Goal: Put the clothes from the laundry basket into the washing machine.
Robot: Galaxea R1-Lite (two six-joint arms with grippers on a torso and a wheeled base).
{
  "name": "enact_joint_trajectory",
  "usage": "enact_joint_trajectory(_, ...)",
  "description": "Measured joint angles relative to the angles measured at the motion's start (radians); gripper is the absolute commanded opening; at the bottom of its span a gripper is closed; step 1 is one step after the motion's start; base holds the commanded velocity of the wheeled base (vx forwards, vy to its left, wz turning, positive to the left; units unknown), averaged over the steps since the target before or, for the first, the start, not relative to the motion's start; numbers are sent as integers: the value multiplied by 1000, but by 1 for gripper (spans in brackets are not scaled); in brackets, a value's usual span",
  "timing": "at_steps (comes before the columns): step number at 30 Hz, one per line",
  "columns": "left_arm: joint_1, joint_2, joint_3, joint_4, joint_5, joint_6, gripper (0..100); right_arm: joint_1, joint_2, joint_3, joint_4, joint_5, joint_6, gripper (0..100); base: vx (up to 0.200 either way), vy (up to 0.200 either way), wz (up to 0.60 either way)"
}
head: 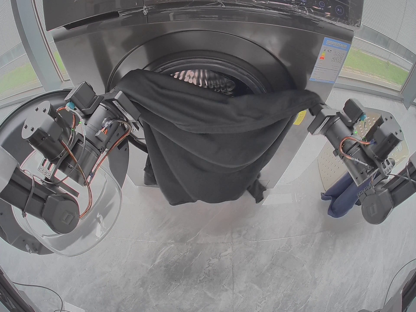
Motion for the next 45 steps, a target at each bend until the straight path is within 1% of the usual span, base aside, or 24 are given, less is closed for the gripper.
enact_joint_trajectory(2,0,0,5,0,5,0,0,-3,-21,-24,0,-10,9,0,0,0,0)
enact_joint_trajectory(5,1,0,12,-1,12,1,0,-2,-54,-65,0,-40,20,0,0,0,0)
enact_joint_trajectory(10,2,-1,16,-2,16,1,0,1,-95,-95,0,-51,23,0,0,0,0)
enact_joint_trajectory(17,12,-15,17,-2,27,1,0,-4,-117,-74,2,-50,23,0,0,0,0)
enact_joint_trajectory(36,12,-29,16,-2,28,1,0,8,-122,-49,2,-50,25,0,0,0,0)
enact_joint_trajectory(42,-15,-29,23,-2,27,1,0,19,-120,-33,2,-51,27,0,0,0,0)
enact_joint_trajectory(45,-53,-28,29,-2,27,4,0,39,-114,-1,1,-52,27,0,0,0,0)
